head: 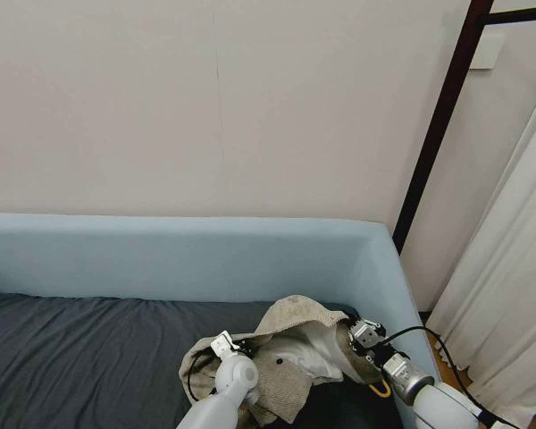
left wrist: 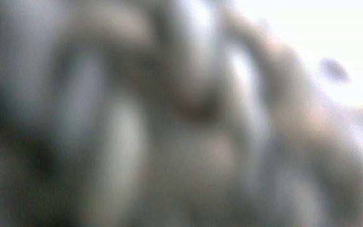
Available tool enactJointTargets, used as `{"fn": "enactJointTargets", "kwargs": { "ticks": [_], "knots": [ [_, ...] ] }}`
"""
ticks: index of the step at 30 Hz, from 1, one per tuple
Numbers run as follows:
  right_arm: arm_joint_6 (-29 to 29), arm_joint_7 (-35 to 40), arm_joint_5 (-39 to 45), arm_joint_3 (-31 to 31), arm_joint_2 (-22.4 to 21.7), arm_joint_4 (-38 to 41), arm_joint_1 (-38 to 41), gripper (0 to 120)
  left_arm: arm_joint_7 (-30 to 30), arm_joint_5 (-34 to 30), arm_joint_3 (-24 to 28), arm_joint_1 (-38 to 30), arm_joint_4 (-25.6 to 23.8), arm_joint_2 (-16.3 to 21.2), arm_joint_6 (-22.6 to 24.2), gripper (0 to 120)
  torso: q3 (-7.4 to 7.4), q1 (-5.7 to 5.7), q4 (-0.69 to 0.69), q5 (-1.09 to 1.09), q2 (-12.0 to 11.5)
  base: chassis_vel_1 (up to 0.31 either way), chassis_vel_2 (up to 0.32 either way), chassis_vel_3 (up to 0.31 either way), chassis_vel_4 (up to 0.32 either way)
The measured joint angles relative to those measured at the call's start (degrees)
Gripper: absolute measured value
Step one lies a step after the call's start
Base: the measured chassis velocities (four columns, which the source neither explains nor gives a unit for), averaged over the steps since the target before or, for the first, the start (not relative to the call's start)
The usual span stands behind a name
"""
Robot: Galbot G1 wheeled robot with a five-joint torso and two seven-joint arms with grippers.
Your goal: Pick up the clothes from the sofa and hang them on the clothes hanger.
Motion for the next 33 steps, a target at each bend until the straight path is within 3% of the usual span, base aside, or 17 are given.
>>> {"fn": "enactJointTargets", "kwargs": {
  "ticks": [4, 13, 18, 23, 33],
  "knots": [
    [0.0, 0.0, 0.0, 0.2, -0.1, 0.2, -0.3, 0, 0.1, 0.0, -0.1, 0.0, 0.2, 0.1, 0.0, 0, 0.0, 0.0, 0.0, 0.0, 0.0, 0.0, 0.0, 0.0, 0.0],
    [-0.5, 0.3, 0.6, 0.2, 0.2, 0.1, -0.6, 0, 0.1, 0.3, 0.2, 1.2, -1.8, 1.7, 0.0, 0, 0.0, 0.0, 0.0, 0.0, 0.0, 0.0, 0.0, 0.0, 0.0],
    [-2.9, 1.2, 3.8, -1.2, 0.9, 0.1, 1.3, 0, 0.0, 2.1, 1.5, 4.2, -6.1, 4.6, 0.2, 0, 0.0, 0.0, 0.0, -0.01, 0.0, 0.0, 0.0, 0.0, 0.0],
    [-5.7, 2.7, 7.3, -4.3, 1.9, -0.8, 6.1, 0, 0.0, 3.7, 3.2, 10.1, -14.5, 9.0, 1.4, 0, 0.0, 0.0, 0.0, -0.01, 0.0, 0.0, 0.0, 0.0, 0.0],
    [-10.4, 6.1, 12.5, -8.8, 4.0, -3.3, 13.5, 0, 0.0, 6.8, 4.2, 18.1, -24.3, 12.5, 2.4, 0, 0.0, 0.0, -0.01, -0.01, 0.0, 0.0, 0.0, 0.0, 0.0]
  ]
}}
